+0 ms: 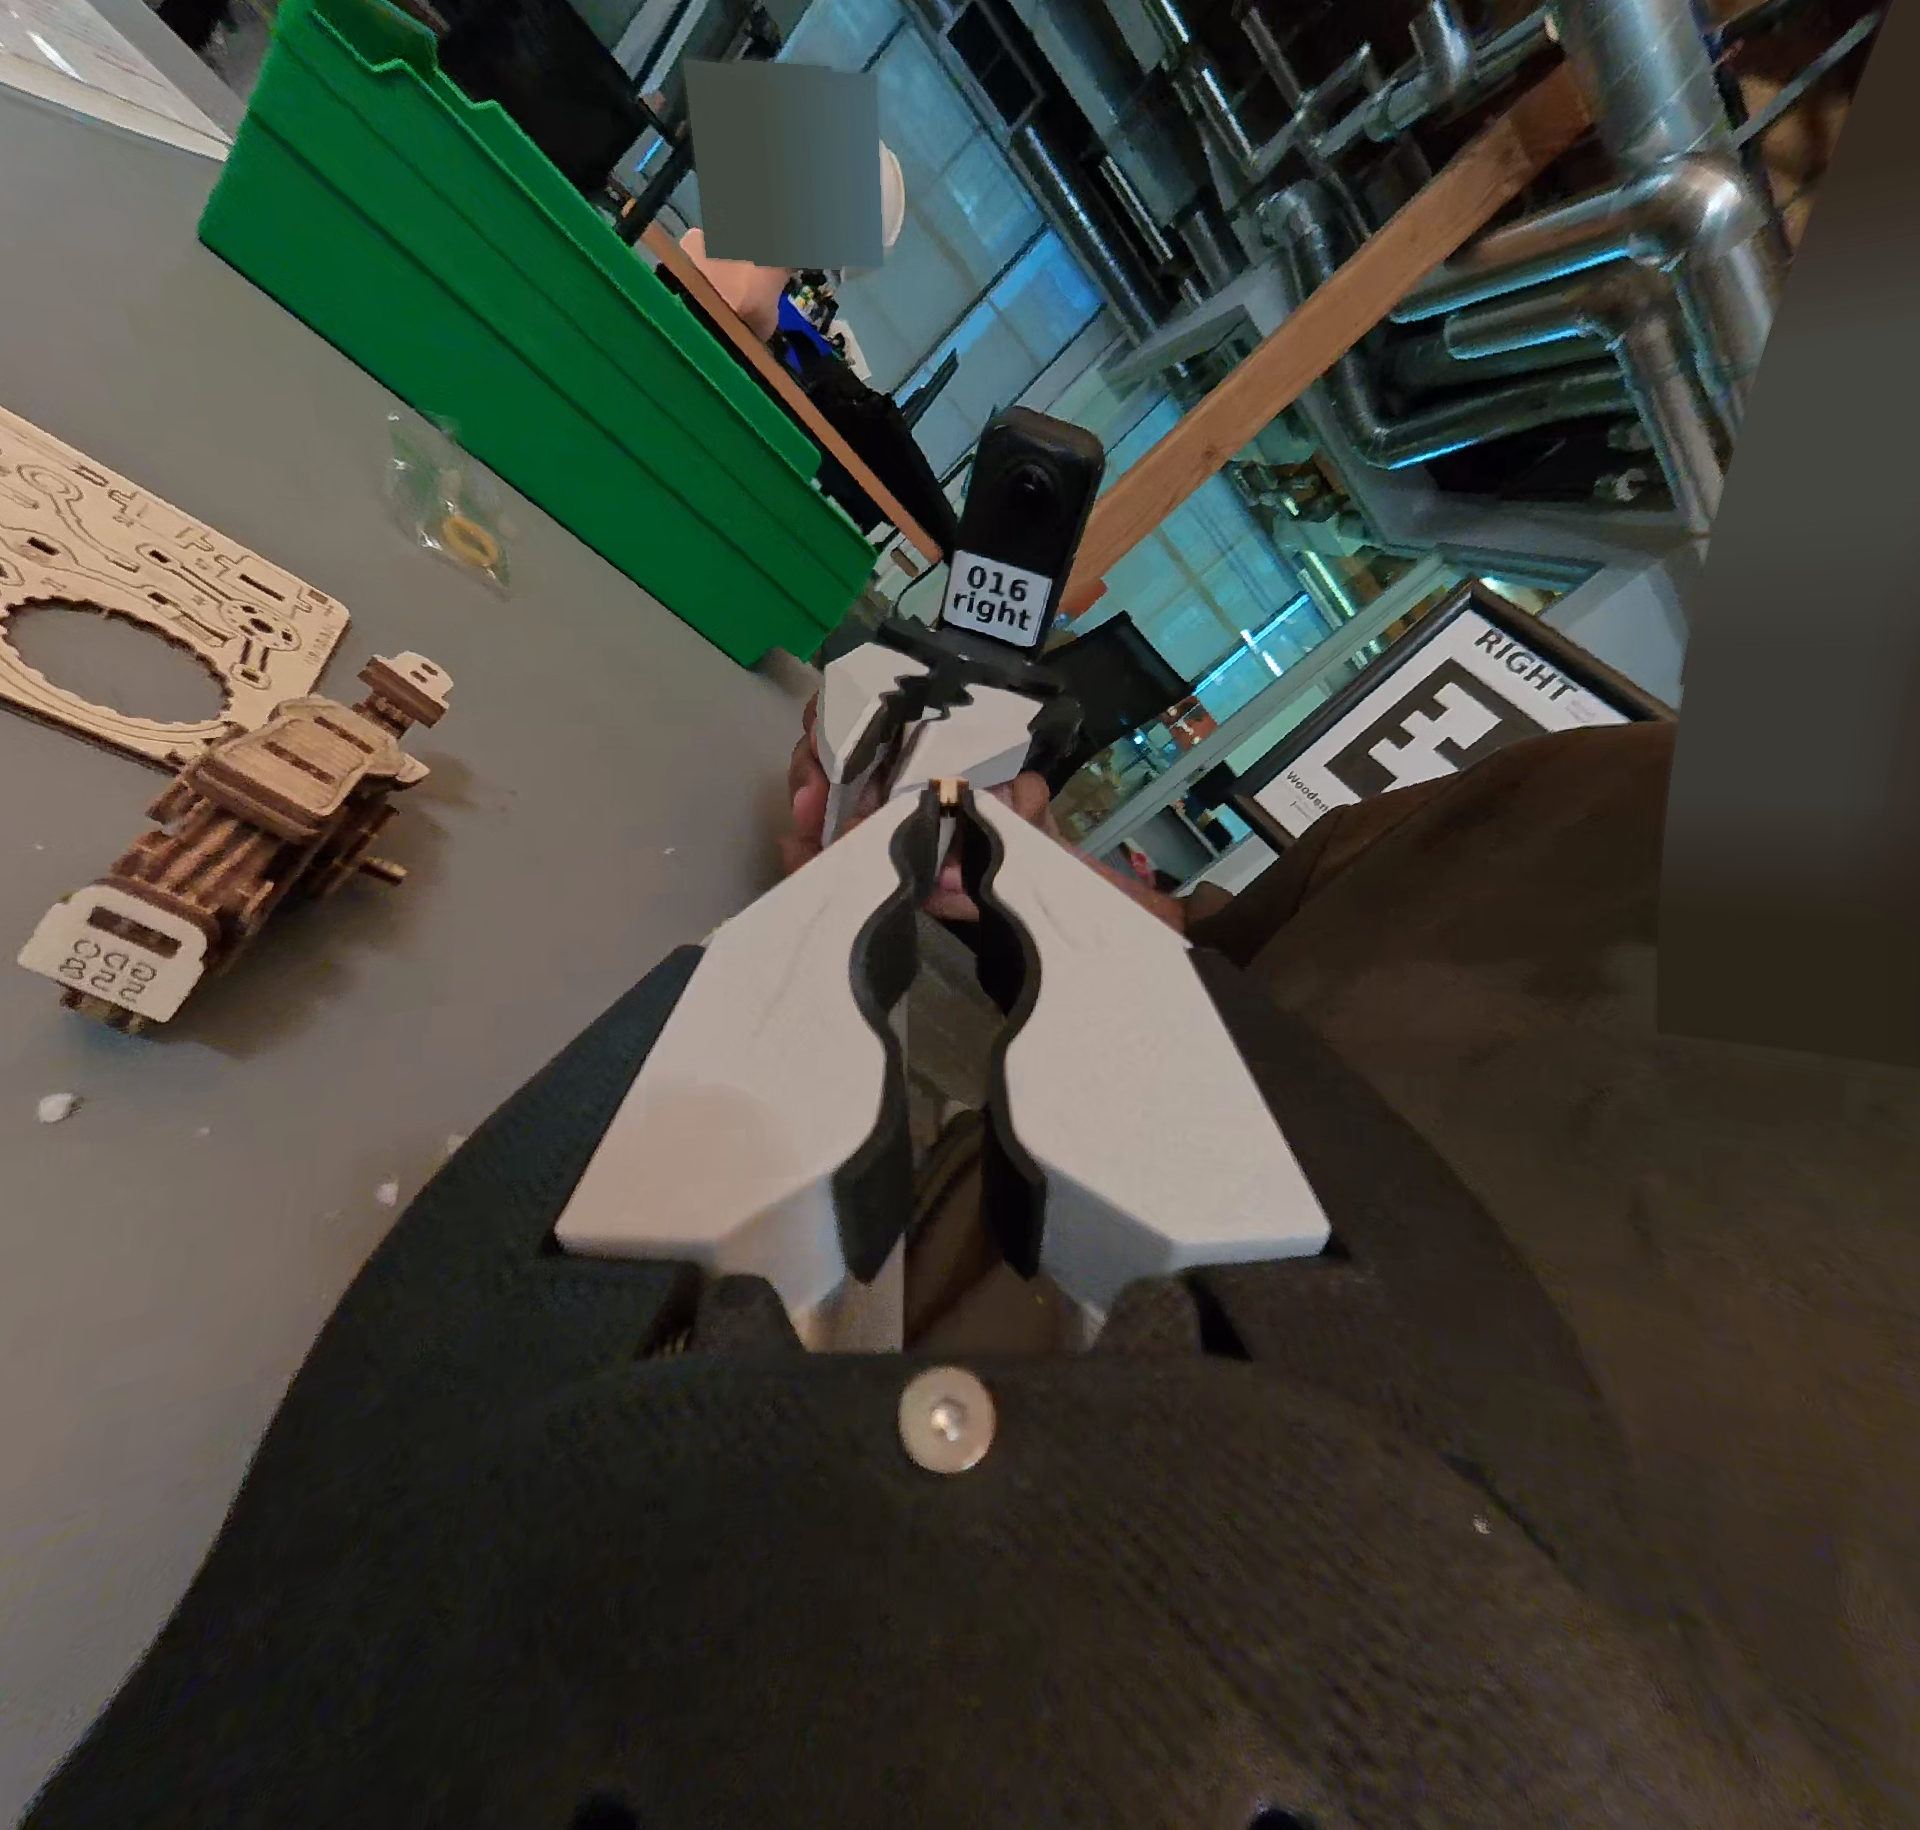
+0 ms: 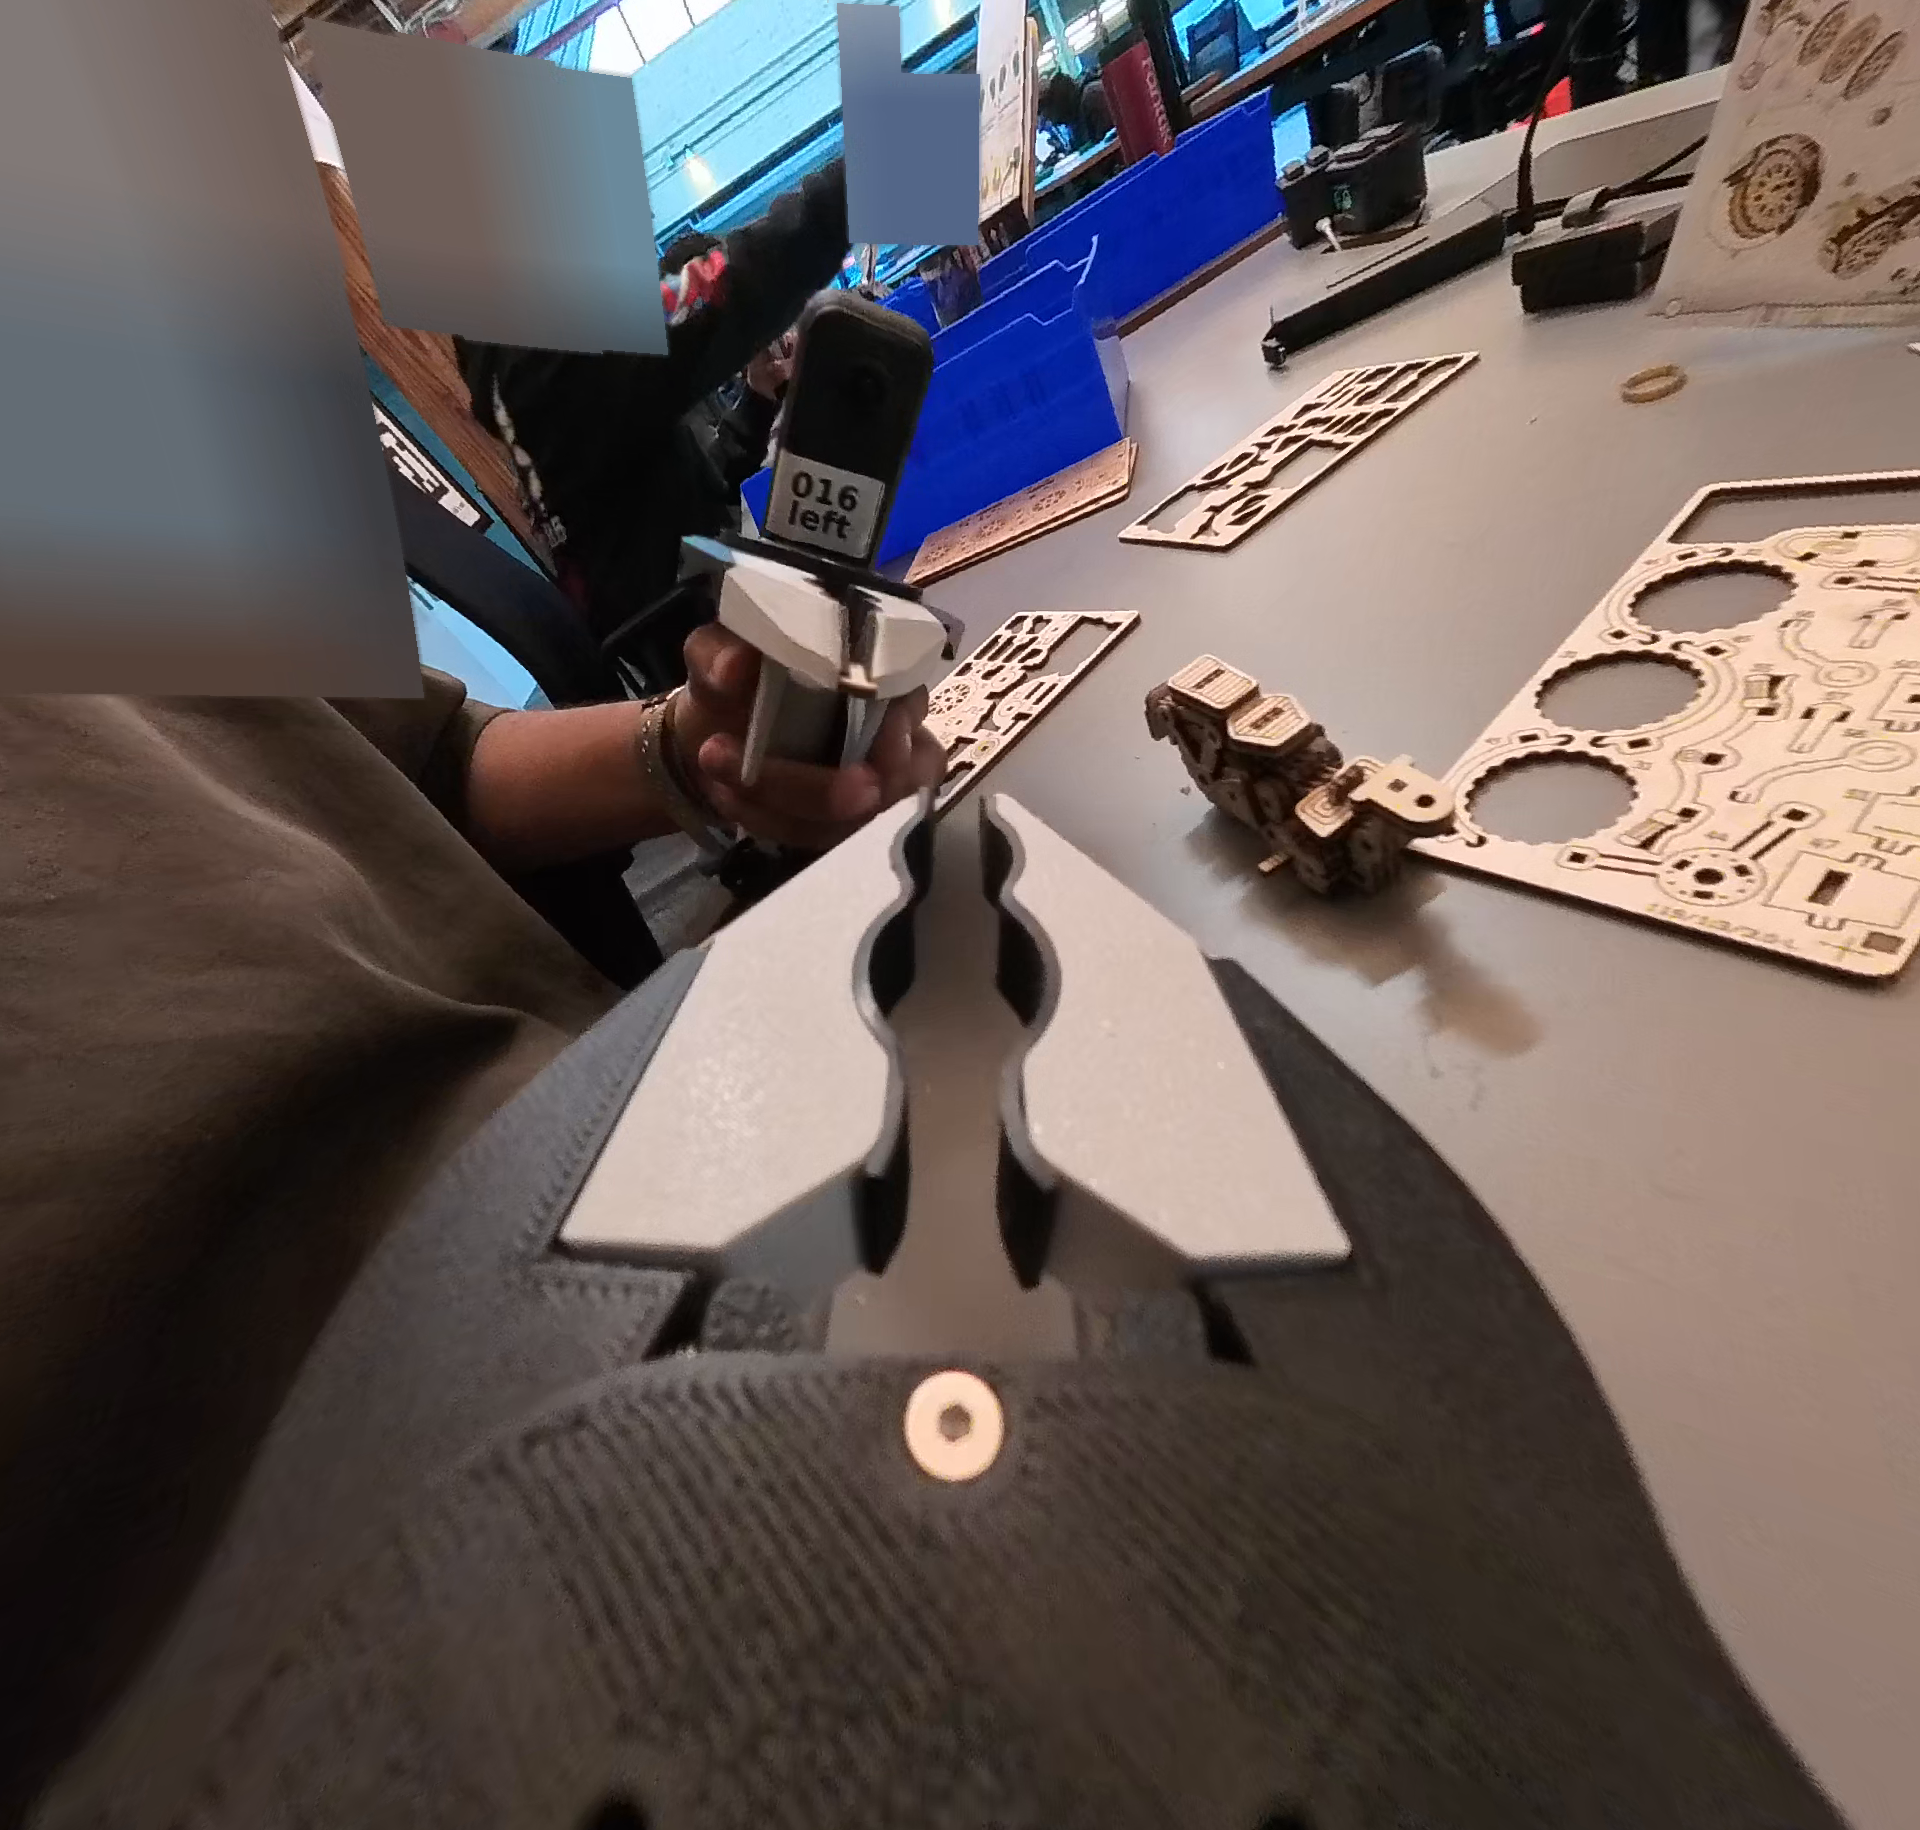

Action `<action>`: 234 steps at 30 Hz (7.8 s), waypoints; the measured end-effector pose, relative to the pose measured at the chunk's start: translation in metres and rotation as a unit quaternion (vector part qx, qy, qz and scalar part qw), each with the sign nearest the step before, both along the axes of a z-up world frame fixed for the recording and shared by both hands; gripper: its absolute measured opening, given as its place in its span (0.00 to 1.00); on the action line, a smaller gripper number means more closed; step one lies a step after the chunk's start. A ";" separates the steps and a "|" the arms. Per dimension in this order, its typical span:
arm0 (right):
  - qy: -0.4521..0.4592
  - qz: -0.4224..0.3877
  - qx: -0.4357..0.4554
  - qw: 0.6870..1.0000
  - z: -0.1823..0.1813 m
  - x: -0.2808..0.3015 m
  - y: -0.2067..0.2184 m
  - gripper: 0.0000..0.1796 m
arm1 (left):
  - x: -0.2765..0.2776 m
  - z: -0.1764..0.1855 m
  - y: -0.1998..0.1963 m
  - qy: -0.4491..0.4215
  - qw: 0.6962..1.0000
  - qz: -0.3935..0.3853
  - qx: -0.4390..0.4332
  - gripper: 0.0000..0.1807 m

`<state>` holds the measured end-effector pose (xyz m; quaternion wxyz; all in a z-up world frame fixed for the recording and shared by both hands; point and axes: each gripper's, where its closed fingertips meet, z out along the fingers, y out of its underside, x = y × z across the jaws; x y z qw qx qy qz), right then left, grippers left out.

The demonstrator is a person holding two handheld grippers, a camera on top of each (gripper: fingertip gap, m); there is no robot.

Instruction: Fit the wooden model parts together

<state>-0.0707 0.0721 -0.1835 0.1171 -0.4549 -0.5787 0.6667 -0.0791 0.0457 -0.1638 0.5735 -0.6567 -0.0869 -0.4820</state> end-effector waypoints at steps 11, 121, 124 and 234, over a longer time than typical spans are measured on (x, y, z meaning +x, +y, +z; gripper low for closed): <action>-0.018 0.043 0.006 0.999 -0.007 0.006 -0.017 0.08 | 0.015 -0.013 0.002 0.142 0.990 0.011 0.000 0.01; -0.010 -0.121 0.299 0.946 -0.042 0.009 0.095 0.03 | 0.021 -0.031 0.010 0.117 0.992 -0.011 -0.050 0.07; -0.008 -0.124 0.296 0.947 -0.041 0.008 0.097 0.03 | 0.022 -0.030 0.009 0.110 0.993 -0.013 -0.049 0.07; 0.010 -0.081 0.313 0.946 -0.042 -0.012 0.066 0.03 | -0.246 -0.022 -0.099 0.213 0.838 0.488 -0.122 0.41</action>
